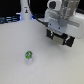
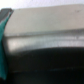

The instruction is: Open the kcup holder, insert the kcup into the holder, and close the kcup holder

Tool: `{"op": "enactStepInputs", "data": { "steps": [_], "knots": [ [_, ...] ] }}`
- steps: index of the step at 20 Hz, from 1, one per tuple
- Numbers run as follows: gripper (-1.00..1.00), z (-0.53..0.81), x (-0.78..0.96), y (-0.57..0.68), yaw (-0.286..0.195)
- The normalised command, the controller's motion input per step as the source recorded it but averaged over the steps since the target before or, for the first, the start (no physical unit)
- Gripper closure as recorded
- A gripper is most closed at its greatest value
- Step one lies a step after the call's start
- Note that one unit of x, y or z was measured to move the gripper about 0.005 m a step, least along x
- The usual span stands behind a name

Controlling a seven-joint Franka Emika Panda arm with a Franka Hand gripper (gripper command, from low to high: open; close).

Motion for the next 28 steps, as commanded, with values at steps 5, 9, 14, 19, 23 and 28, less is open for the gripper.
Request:
{"op": "enactStepInputs", "data": {
  "steps": [5, 9, 14, 19, 23, 28],
  "knots": [
    [-1.0, 0.1, 0.6, -0.27, -0.069],
    [-1.0, 0.15, 0.32, -0.16, -0.074],
    [-1.0, 0.25, 0.32, -0.28, -0.099],
    [-1.0, 0.31, 0.3, -0.56, -0.16],
    [-1.0, 0.26, 0.2, -0.65, -0.19],
    [-1.0, 0.2, 0.06, -0.57, -0.237]
  ]
}}
